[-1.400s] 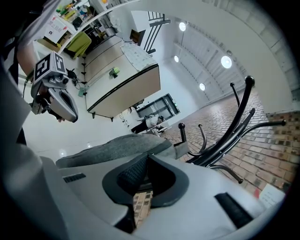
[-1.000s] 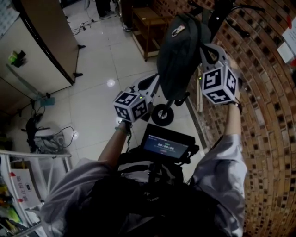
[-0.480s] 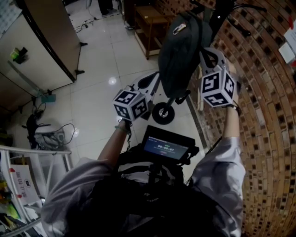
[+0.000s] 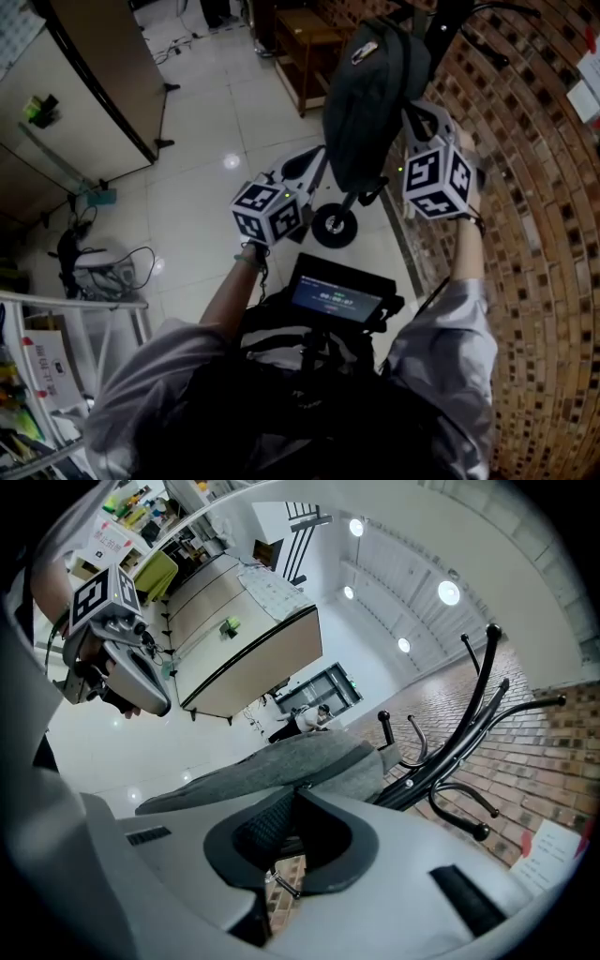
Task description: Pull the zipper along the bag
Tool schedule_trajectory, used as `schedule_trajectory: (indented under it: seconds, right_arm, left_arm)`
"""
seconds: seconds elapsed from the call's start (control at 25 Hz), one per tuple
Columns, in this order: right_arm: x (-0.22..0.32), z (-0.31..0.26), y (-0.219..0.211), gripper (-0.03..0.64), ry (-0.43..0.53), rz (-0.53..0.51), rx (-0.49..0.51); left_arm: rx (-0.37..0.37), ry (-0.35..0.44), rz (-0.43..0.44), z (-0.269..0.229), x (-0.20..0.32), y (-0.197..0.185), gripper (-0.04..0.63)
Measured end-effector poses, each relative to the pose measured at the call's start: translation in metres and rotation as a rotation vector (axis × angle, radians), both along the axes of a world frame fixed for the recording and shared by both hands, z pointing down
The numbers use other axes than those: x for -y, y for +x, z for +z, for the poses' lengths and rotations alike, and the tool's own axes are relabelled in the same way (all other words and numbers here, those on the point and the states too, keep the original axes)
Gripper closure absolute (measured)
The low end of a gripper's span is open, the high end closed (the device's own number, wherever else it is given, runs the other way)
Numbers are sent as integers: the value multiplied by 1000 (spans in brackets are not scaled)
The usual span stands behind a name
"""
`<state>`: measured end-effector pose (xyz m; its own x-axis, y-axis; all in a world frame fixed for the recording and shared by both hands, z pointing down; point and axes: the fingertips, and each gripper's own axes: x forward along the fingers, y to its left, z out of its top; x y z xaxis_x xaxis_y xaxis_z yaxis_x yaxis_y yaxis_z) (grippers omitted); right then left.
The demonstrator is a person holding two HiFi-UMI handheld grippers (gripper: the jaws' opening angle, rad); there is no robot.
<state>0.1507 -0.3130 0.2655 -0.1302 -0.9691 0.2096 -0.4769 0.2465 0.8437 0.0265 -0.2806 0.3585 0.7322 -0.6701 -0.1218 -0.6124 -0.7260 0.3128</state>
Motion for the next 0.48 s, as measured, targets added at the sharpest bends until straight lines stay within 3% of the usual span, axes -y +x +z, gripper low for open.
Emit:
schedule_trajectory:
  seconds: [0.48]
  right_arm:
    - [-8,15,-1,601,-29,-16,25]
  left_arm:
    - [12,-18,5,5,-6,6,588]
